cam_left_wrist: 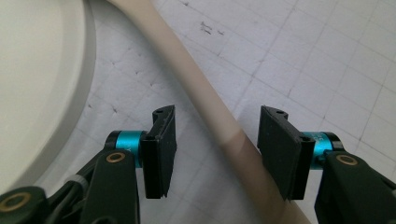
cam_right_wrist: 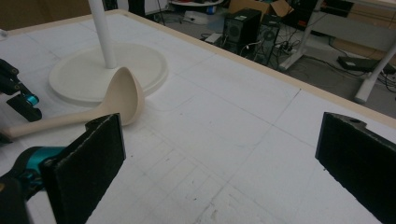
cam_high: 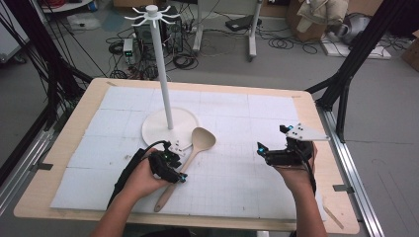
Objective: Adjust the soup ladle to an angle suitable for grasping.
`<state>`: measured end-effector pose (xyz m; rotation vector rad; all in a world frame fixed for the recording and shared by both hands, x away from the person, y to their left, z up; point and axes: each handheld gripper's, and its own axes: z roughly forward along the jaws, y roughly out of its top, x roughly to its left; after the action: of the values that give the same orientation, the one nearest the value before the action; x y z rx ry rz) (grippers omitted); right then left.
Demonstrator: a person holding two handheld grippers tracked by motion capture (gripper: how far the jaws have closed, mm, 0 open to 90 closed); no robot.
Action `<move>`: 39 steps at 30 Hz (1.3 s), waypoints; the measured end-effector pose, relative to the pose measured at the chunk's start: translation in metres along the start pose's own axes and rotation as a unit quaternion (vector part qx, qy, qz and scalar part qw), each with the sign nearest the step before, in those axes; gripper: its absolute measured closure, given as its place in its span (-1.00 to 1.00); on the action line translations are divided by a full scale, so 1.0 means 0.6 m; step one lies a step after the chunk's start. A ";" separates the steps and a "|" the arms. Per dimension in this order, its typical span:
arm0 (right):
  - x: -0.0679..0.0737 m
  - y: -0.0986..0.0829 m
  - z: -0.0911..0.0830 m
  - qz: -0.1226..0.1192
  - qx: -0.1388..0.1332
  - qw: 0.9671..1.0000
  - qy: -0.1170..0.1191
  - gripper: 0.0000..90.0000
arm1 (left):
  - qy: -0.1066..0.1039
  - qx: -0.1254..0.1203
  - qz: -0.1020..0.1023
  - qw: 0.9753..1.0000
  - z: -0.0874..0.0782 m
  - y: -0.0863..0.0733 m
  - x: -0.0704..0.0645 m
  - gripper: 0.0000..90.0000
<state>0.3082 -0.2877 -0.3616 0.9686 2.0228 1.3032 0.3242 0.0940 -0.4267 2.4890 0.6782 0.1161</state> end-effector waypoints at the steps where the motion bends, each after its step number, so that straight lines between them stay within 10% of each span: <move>1: 0.000 0.000 0.000 0.000 0.000 1.000 0.000 -0.99 | 0.000 0.000 0.000 1.000 0.000 0.000 0.000 0.07; 11: -0.002 -0.002 -0.003 0.001 0.000 1.000 -0.004 -0.99 | 0.039 0.031 0.013 0.999 0.006 0.015 -0.026 0.28; 25: -0.003 -0.004 0.001 0.001 0.003 1.000 -0.006 -0.99 | 0.035 0.041 -0.009 0.998 0.007 0.020 -0.024 0.39; 39: -0.004 -0.005 -0.004 0.006 0.001 1.000 -0.008 -0.99 | 0.022 0.057 0.019 0.998 0.007 0.033 -0.013 0.70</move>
<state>0.3071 -0.2918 -0.3631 0.9893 2.0099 1.2956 0.3271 0.0736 -0.4191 2.6171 0.6729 0.1500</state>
